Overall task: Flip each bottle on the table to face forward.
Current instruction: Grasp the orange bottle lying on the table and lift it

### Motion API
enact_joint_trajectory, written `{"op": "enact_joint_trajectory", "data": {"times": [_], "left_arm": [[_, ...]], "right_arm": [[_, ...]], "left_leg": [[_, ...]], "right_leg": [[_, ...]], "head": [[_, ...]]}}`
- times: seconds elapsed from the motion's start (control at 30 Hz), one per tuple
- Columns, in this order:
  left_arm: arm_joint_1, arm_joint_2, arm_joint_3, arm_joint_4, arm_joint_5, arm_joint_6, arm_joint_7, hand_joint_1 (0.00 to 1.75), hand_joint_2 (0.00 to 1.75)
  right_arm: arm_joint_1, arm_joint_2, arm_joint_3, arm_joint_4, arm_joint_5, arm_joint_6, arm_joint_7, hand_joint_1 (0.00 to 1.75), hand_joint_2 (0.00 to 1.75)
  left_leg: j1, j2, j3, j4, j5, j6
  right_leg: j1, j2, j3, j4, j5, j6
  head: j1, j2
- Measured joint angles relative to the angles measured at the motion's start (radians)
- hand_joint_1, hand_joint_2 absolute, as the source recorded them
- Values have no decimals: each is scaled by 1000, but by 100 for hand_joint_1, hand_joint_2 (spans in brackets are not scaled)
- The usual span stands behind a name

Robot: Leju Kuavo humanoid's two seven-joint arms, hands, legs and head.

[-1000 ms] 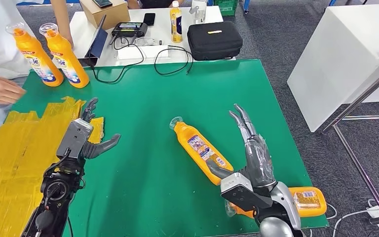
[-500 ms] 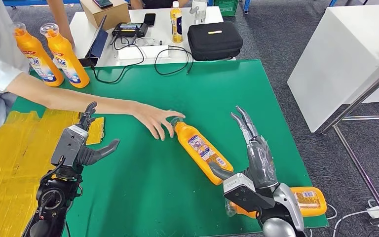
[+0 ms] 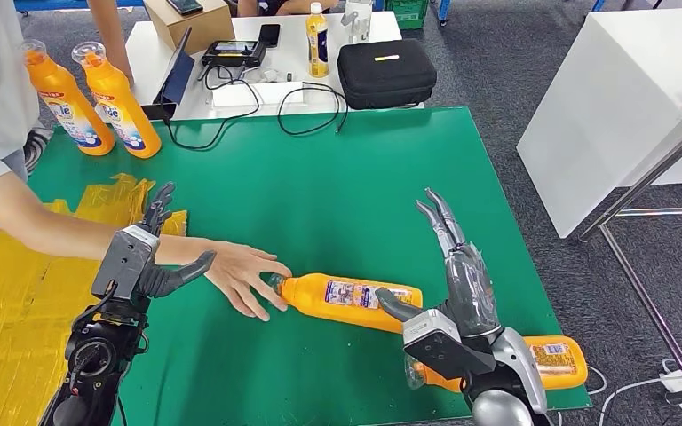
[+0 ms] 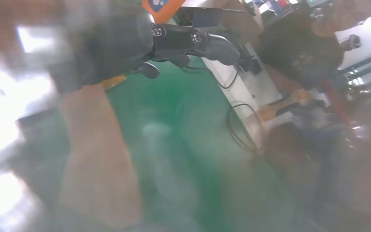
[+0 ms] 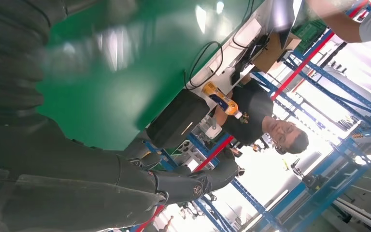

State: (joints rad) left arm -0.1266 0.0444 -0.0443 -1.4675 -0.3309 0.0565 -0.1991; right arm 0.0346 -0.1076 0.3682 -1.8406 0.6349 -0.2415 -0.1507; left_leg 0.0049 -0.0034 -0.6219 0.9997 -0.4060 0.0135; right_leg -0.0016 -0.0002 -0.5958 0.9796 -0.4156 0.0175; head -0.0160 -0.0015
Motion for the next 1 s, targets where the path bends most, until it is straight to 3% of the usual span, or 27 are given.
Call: {"op": "enact_joint_trajectory", "data": {"times": [0.8, 1.0], "left_arm": [[0, 0, 0, 0, 1, -2, 0, 0, 175], [-1, 0, 0, 0, 1, -4, 4, 0, 175]], "right_arm": [[-1, 0, -4, 3, 2, 0, 1, 0, 175], [-15, -6, -3, 13, 142, 16, 76, 0, 175]], "left_leg": [[0, 0, 0, 0, 0, 0], [0, 0, 0, 0, 0, 0]], "right_leg": [[0, 0, 0, 0, 0, 0], [0, 0, 0, 0, 0, 0]], "head": [[0, 0], [0, 0]]}}
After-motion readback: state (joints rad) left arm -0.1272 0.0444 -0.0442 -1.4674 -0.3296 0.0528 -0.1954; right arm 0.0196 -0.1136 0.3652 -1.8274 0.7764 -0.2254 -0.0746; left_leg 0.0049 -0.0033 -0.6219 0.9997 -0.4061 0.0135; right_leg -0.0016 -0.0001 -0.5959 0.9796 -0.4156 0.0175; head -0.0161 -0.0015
